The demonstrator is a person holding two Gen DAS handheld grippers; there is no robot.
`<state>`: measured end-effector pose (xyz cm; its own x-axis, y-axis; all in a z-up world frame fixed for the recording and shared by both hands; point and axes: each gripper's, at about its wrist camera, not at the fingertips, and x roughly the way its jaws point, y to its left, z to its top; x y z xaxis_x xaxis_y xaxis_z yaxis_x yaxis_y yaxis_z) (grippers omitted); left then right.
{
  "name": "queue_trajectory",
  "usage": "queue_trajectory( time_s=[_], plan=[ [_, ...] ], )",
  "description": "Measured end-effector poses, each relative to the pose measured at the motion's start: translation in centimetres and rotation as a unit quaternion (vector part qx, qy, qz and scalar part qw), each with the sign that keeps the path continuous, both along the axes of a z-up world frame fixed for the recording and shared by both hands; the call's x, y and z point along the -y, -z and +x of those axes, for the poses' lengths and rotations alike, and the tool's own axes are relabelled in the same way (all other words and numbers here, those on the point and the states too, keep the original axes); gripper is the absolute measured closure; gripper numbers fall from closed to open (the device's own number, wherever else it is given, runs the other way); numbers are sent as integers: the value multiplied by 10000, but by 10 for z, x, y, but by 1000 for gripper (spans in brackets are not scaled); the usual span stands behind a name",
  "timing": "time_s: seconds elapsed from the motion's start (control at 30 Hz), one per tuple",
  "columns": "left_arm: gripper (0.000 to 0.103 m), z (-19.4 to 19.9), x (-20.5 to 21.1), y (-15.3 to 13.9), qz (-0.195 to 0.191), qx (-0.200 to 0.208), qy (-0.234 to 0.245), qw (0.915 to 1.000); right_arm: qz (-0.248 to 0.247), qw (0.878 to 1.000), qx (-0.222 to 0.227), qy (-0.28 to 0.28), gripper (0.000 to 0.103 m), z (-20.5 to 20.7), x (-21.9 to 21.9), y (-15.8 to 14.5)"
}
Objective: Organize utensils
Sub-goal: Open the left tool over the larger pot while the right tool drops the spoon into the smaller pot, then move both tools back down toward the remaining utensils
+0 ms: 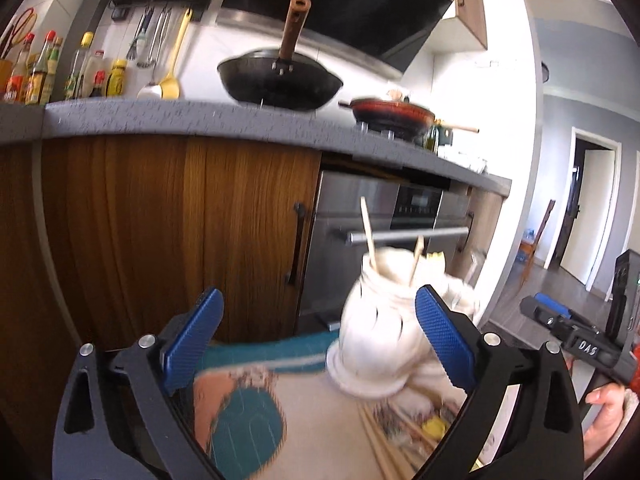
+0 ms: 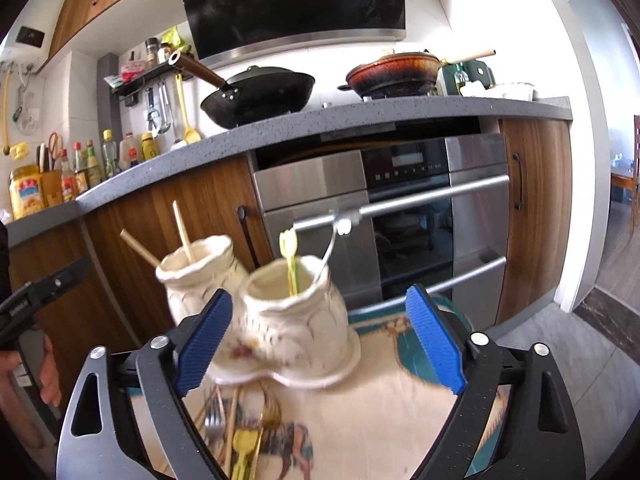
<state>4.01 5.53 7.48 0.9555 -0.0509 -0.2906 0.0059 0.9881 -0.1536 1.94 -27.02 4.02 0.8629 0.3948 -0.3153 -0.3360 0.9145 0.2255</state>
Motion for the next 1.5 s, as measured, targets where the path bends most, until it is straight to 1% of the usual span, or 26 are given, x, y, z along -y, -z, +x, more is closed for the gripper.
queue_trajectory(
  time_s=[0.13,0.23,0.3,0.4,0.47,0.57,0.63,0.8,0.9,1.0,1.07,1.17,1.33,1.4,1.47,1.5],
  plan=[
    [8,-12,6,13,152,-249,-61,9996,-62,9999,-84,-17,12,-16,1,7],
    [8,-20,10,18,174,-367,-33,9992,-100,9999,-131,-28,11,-24,1,10],
    [8,-24,12,23,213,-462,-19,9987,-182,9996,-225,-34,11,-27,0,14],
    [8,-24,20,32,398,-732,22,9965,-366,9983,-442,-75,11,-28,-4,24],
    [8,-23,23,39,447,-877,70,9951,-505,9970,-581,-94,11,-28,-8,30],
    [8,-17,29,53,533,-1220,108,9910,-668,9949,-747,-139,11,-27,-14,37],
    [8,-11,34,64,633,-1525,141,9862,-737,9940,-795,-144,11,-26,-16,39],
    [11,-5,44,81,804,-1893,241,9783,-867,9919,-907,-195,11,-23,-20,45],
    [13,-3,50,86,816,-2062,306,9746,-892,9912,-970,-157,11,-21,-19,46],
    [19,0,54,92,816,-2232,459,9703,-867,9908,-1027,-132,11,-19,-17,46],
    [28,2,60,96,891,-2357,545,9662,-853,9904,-1083,-135,11,-17,-16,47],
    [37,4,67,101,959,-2485,663,9616,-896,9894,-1131,-143,11,-16,-19,49],
    [49,9,74,107,995,-2678,812,9549,-1027,9867,-1238,-234,13,-14,-27,53],
    [50,9,74,110,976,-2724,848,9535,-1036,9852,-1327,-335,19,-12,-31,55],
    [61,9,74,112,977,-2782,905,9512,-1085,9823,-1464,-432,29,-9,-39,59],
    [62,9,75,114,1000,-2832,926,9493,-1094,9813,-1513,-475,31,-8,-42,60]
  ],
)
